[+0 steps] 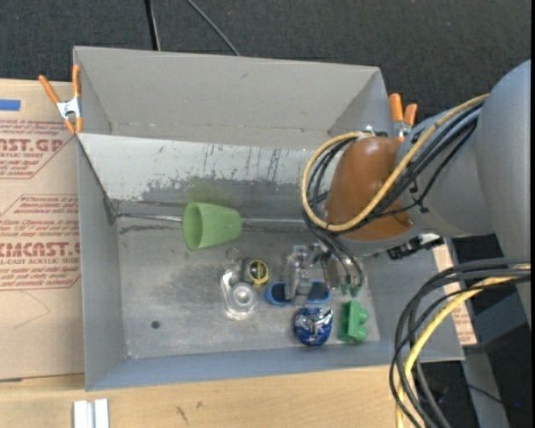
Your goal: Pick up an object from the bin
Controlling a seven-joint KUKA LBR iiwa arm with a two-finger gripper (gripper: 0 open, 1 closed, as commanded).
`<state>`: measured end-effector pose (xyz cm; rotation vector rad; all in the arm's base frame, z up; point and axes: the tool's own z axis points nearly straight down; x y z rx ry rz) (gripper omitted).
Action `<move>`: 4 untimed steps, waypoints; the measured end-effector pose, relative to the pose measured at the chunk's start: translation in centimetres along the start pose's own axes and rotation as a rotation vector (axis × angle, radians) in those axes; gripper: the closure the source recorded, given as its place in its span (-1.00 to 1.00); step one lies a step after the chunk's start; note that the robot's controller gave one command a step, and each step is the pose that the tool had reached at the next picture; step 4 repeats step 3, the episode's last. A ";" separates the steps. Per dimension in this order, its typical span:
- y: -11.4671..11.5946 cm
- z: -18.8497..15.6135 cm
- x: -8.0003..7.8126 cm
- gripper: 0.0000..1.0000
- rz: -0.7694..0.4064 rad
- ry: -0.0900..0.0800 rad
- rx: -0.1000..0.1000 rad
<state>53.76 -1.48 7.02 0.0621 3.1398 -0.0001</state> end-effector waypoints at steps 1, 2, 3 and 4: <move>0.0 0.0 0.0 -1.00 0.000 0.000 0.000; 0.0 0.0 -0.1 1.00 0.000 -0.002 0.000; 0.3 -18.8 0.6 1.00 0.058 -0.009 -0.001; 0.3 -18.8 0.6 1.00 0.058 -0.009 -0.001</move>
Offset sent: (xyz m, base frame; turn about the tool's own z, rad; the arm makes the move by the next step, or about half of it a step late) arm 0.0000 0.0000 0.0000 0.0000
